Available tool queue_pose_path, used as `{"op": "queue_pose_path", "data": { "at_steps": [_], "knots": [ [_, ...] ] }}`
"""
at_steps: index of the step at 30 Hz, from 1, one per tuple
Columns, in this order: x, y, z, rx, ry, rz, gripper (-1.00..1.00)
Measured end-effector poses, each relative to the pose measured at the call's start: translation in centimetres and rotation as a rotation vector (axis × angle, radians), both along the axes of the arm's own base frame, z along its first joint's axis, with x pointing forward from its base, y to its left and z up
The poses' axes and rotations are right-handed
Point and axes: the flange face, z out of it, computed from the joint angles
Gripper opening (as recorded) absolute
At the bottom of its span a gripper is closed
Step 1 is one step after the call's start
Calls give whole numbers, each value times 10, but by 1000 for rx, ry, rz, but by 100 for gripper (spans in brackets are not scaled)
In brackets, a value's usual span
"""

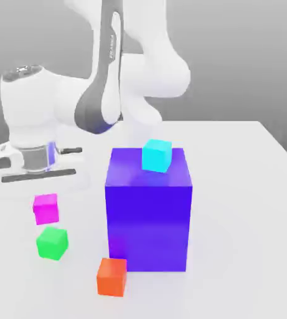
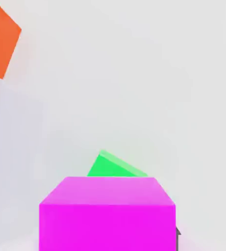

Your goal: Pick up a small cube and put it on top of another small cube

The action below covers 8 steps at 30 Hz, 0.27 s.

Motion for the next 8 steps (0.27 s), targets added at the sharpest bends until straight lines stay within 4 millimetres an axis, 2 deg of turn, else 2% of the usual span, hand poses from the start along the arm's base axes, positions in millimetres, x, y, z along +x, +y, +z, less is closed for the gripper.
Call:
{"op": "queue_pose_path", "data": {
  "at_steps": [5,6,8],
  "knots": [
    [-4,0,-32,-3,5,-4,-100],
    [-5,0,-37,-3,6,-6,100],
    [-5,0,-37,-3,6,-6,100]
  ]
}}
